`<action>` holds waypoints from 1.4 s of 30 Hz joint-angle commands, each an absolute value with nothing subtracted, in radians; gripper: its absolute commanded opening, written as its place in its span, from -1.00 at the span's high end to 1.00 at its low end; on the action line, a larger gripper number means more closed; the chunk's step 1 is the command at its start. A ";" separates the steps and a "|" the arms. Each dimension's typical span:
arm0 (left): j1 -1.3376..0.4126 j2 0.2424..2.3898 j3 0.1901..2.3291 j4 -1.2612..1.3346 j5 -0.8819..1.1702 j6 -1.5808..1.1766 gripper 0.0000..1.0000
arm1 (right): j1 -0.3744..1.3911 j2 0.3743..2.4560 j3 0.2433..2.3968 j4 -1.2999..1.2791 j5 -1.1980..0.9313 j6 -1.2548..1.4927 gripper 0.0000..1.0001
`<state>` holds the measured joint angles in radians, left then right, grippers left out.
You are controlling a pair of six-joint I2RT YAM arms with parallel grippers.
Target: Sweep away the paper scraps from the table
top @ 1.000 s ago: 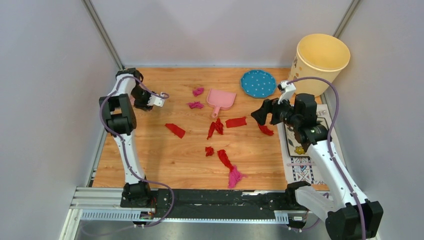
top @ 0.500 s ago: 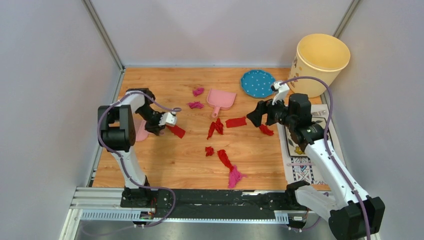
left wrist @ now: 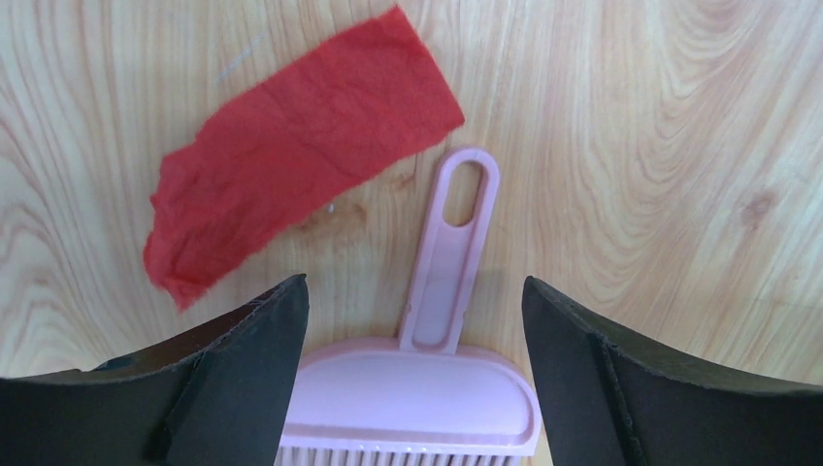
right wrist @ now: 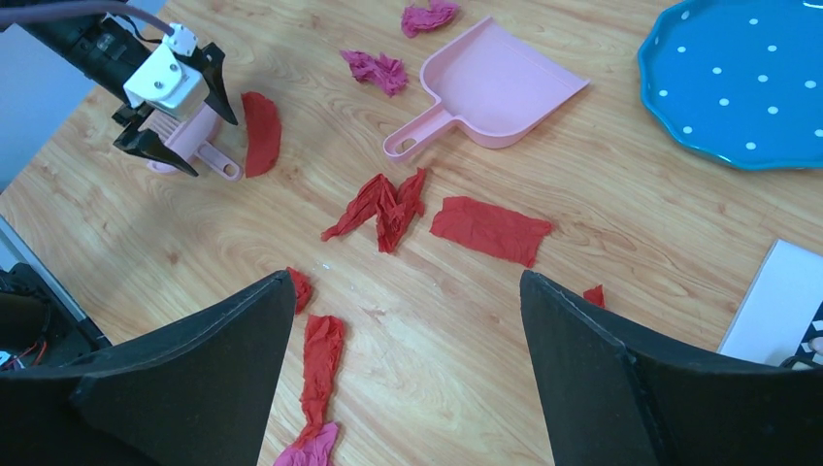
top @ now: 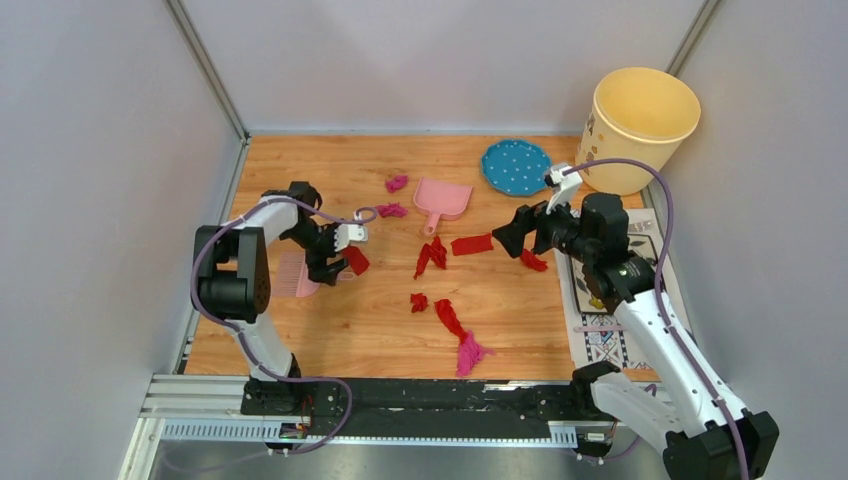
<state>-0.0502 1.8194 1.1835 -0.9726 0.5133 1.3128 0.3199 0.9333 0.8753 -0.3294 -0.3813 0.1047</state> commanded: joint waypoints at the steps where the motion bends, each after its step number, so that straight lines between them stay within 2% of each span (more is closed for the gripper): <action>1: -0.067 1.741 1.082 -0.796 0.387 1.267 -0.76 | 0.328 0.905 0.867 -0.294 -0.370 0.097 -0.79; 4: -0.069 1.733 1.000 -0.766 0.362 1.311 -0.76 | 0.330 0.885 0.867 -0.302 -0.370 0.095 -0.79; 7: -0.077 1.709 0.896 -0.613 0.335 1.325 -0.77 | 0.330 0.862 0.853 -0.288 -0.364 0.097 -0.79; 9: -0.081 1.715 0.870 -0.552 0.328 1.333 -0.63 | 0.330 0.858 0.853 -0.285 -0.364 0.103 -0.79; 10: -0.081 1.723 0.876 -0.563 0.333 1.342 -0.45 | 0.331 0.856 0.856 -0.291 -0.367 0.106 -0.79; 11: -0.081 1.744 0.899 -0.610 0.337 1.345 0.05 | 0.331 0.856 0.861 -0.299 -0.368 0.109 -0.79; 12: -0.081 1.753 0.911 -0.644 0.344 1.350 0.23 | 0.331 0.854 0.870 -0.307 -0.367 0.107 -0.79; 13: -0.081 1.767 0.923 -0.679 0.348 1.357 0.60 | 0.333 0.854 0.870 -0.320 -0.365 0.109 -0.79; 14: -0.081 1.772 0.943 -0.740 0.359 1.358 0.86 | 0.333 0.851 0.871 -0.322 -0.357 0.112 -0.79; 15: -0.081 1.772 0.951 -0.767 0.371 1.351 1.00 | 0.334 0.851 0.868 -0.322 -0.335 0.132 -0.79; 21: -0.081 1.662 0.995 -0.844 0.503 1.198 1.00 | 0.392 0.926 0.914 -0.318 -0.204 0.288 -0.73; 26: -0.081 1.461 1.063 -0.854 0.575 1.013 1.00 | 0.615 1.083 1.070 -0.324 -0.060 0.382 -0.75; 34: -0.083 1.327 1.160 -0.925 0.782 0.830 1.00 | 0.716 1.469 1.305 -0.126 -0.259 0.693 -0.77; 38: -0.090 1.301 1.180 -0.884 0.853 0.738 1.00 | 0.736 1.705 1.480 -0.106 -0.438 0.790 -0.60; 42: -0.107 1.293 1.184 -0.856 0.836 0.707 1.00 | 0.742 1.801 1.540 -0.060 -0.520 0.871 -0.40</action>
<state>-0.0917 1.3224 1.1492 -0.8787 0.7689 0.7895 0.7322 1.7519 1.4734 -0.1493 -0.3771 0.7361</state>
